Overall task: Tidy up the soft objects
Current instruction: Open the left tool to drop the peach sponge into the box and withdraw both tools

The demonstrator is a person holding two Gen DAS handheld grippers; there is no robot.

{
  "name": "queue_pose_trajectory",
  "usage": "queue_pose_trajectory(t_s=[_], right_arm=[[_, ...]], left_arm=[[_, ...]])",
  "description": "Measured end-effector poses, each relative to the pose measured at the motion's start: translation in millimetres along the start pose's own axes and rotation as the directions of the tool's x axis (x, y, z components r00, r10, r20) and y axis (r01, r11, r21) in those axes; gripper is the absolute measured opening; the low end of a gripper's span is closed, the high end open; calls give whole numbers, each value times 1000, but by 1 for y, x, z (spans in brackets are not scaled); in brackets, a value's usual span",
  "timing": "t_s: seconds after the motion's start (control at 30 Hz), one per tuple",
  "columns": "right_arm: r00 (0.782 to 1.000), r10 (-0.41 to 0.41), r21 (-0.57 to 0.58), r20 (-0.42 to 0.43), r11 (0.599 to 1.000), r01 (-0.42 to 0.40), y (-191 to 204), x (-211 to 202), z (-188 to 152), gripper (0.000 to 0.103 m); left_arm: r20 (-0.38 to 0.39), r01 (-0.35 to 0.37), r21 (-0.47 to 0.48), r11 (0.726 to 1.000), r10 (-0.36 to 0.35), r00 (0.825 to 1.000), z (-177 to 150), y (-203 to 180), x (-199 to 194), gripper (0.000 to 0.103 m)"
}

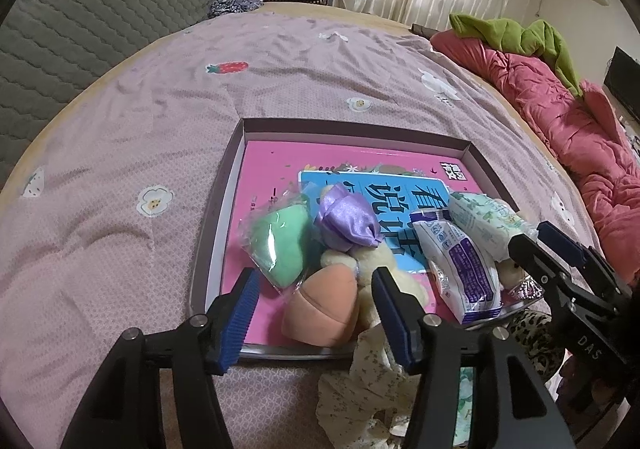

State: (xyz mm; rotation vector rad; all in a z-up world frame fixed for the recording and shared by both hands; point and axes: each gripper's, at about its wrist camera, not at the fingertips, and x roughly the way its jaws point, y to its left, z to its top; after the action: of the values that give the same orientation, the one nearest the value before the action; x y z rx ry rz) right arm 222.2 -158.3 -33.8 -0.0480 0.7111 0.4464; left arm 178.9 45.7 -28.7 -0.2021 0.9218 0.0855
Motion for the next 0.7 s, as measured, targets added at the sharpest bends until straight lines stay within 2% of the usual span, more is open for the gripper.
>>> queue_pose_trajectory(t_s=[0.37, 0.5, 0.7], right_arm=[[1000, -16, -6, 20, 1000, 16, 0, -5, 1, 70], [999, -27, -17, 38, 999, 28, 2, -10, 1, 75], [998, -37, -19, 58, 999, 38, 2, -18, 3, 75]], left_arm=[[1, -16, 7, 1000, 16, 1000, 0, 1, -11, 60], [7, -20, 10, 1000, 20, 1000, -1, 0, -18, 60], [8, -25, 24, 999, 25, 1000, -2, -5, -29, 60]])
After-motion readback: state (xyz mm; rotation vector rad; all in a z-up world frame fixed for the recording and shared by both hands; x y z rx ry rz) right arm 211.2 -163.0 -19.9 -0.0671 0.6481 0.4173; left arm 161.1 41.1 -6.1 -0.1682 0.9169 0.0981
